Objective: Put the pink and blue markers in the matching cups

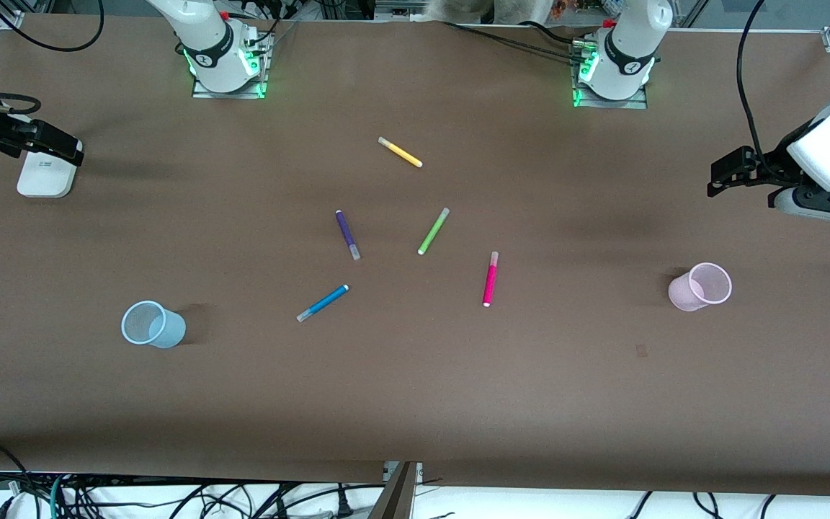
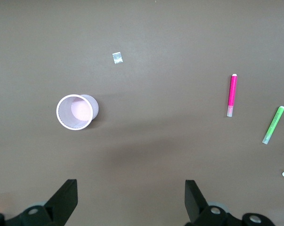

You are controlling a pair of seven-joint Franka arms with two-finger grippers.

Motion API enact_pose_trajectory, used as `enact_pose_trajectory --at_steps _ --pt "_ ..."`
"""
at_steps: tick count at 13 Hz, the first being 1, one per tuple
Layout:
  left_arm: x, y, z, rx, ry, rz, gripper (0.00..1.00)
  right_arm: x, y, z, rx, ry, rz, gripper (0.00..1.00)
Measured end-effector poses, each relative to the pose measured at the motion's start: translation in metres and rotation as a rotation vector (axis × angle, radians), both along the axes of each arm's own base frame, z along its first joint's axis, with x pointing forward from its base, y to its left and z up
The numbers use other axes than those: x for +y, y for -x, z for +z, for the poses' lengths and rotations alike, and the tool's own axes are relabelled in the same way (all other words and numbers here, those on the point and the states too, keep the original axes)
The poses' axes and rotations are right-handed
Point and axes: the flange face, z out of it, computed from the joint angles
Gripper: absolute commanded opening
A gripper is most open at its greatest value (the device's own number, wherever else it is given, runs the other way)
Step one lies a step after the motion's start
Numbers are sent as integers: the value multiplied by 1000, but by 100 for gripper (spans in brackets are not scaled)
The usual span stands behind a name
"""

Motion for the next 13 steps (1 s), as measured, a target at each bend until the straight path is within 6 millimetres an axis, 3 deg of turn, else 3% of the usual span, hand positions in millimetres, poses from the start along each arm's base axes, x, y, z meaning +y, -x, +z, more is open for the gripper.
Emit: enact_pose_trajectory --at_steps 10,13 --pt "-5 0 -2 3 0 -9 100 0 0 0 -1 0 -1 100" --pt "-26 0 -14 27 1 -46 100 0 -3 -6 11 0 -2 100"
